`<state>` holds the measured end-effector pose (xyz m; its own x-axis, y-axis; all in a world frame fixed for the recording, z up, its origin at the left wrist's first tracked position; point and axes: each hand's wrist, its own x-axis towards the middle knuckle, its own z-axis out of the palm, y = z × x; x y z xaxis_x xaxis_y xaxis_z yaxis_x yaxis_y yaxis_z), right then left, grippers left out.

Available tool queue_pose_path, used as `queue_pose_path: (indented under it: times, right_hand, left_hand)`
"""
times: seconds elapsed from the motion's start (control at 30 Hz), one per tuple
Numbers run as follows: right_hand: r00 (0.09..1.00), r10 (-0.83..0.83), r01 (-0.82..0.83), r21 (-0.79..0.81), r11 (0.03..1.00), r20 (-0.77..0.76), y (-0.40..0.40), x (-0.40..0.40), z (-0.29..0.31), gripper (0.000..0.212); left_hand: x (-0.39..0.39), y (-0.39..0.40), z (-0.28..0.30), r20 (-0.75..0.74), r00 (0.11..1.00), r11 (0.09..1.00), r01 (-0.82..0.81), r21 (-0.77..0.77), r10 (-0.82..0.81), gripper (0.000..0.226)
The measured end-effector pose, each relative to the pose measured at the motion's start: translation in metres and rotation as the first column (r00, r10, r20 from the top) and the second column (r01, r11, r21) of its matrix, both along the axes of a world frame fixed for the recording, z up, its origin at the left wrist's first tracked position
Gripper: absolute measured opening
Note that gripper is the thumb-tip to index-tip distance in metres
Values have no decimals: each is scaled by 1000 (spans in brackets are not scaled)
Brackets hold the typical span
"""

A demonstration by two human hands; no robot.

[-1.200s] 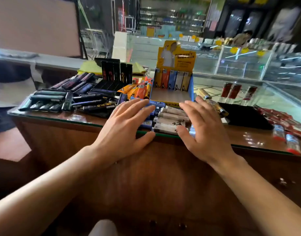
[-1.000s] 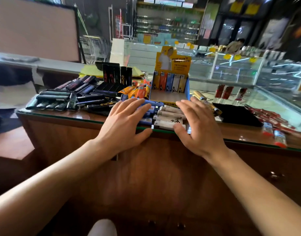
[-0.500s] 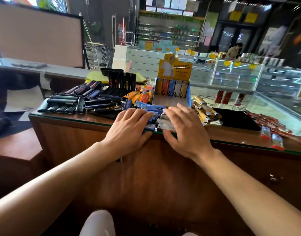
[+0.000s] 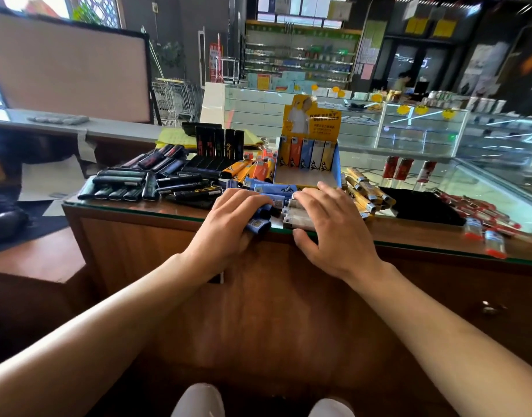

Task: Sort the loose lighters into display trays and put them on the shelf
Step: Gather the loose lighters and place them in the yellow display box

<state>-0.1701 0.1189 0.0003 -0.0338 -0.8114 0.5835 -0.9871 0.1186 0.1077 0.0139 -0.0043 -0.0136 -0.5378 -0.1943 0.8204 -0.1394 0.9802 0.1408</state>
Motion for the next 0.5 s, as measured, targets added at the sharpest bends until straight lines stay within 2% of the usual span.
queue_pose_path:
  times: [0.03, 0.1, 0.13, 0.17, 0.2, 0.27, 0.3, 0.37, 0.43, 0.5]
  right_hand:
    - [1000, 13, -13, -25, 1000, 15, 0, 2, 1, 65]
    - [996, 66, -59, -108, 992, 65, -1, 9, 5, 62]
    - [990, 100, -83, -158, 984, 104, -1, 14, 8, 60]
    - [979, 135, -102, -206, 973, 153, -2, 20, 14, 58]
    - [964, 172, -119, -249, 961, 203, -2, 26, 20, 56]
    - [931, 243, -148, -327, 933, 272, -5, 36, 32, 48]
    - [916, 269, -156, -356, 921, 296, -7, 41, 37, 43]
    - [878, 311, -162, -385, 908, 364, -12, 46, 46, 32]
    - [833, 333, -161, -382, 910, 442, -16, 50, 52, 21]
    - [814, 326, -153, -364, 919, 481, -20, 53, 57, 19]
  left_hand:
    - [0, 3, 5, -61, 998, 998, 12, 63, -8, 31]
    - [-2, 13, 18, -230, 973, 946, 80, 313, -6, 27]
    - [-4, 19, 29, -318, 948, 869, 149, 471, 10, 21]
    - [-6, 24, 40, -400, 916, 747, 246, 618, 28, 13]
    - [-7, 29, 50, -478, 877, 580, 371, 725, 37, 10]
    - [-9, 36, 63, -616, 787, 220, 596, 773, 33, 10]
    - [-9, 36, 68, -649, 760, 102, 643, 759, 35, 10]
    - [-9, 35, 73, -665, 746, -1, 665, 747, 23, 12]
    - [-10, 33, 77, -685, 729, -58, 684, 727, 10, 15]
    - [-12, 29, 80, -692, 722, -90, 690, 718, 14, 14]
